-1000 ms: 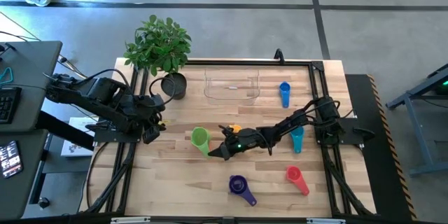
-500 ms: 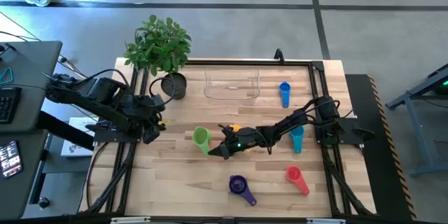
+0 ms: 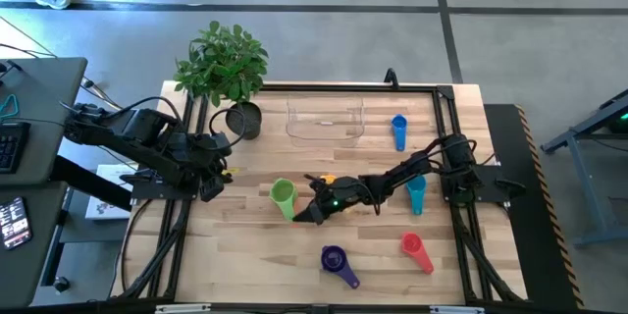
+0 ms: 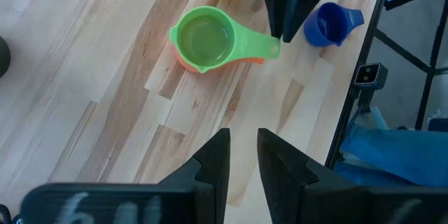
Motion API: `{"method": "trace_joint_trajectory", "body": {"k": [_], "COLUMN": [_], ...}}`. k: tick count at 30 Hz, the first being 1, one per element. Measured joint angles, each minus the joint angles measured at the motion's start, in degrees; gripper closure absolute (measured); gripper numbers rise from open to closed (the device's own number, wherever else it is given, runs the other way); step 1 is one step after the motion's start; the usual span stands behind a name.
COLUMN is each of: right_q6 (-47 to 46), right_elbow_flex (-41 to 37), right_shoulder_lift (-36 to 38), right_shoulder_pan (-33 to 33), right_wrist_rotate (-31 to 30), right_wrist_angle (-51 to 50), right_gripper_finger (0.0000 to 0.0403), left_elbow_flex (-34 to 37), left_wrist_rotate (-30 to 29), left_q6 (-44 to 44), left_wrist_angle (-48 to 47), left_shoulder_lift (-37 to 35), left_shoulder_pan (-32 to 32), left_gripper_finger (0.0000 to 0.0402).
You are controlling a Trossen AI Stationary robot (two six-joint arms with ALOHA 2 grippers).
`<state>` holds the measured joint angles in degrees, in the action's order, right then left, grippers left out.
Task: Nest measuring cups in basket
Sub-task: Stack the green measuring cup on top of the orange measuring cup, then stack the dark blue measuring cup on top of the green measuring cup
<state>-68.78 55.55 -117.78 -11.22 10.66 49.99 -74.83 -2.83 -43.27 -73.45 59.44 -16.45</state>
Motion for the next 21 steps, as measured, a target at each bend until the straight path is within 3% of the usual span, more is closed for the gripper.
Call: {"method": "trace_joint_trajectory", "body": {"k": [13, 21], "right_q6": [-2.25, 2.11], "right_elbow_flex": [0.00, 0.00], "right_shoulder_lift": [0.37, 5.93], "right_shoulder_pan": [0.25, 0.22], "right_wrist_rotate": [3.32, 3.03], "right_wrist_angle": [-3.20, -3.49], "right_gripper_finger": [0.0329, 0.0329], "left_elbow_flex": [0.00, 0.00], "left_wrist_rotate": [0.00, 0.00], "left_q6": [0.00, 0.00], "left_wrist_angle": [-0.02, -0.02], "left_shoulder_lift": [0.00, 0.00], "left_shoulder_pan": [0.00, 0.00], "left_gripper_finger": [0.0339, 0.0339]}}
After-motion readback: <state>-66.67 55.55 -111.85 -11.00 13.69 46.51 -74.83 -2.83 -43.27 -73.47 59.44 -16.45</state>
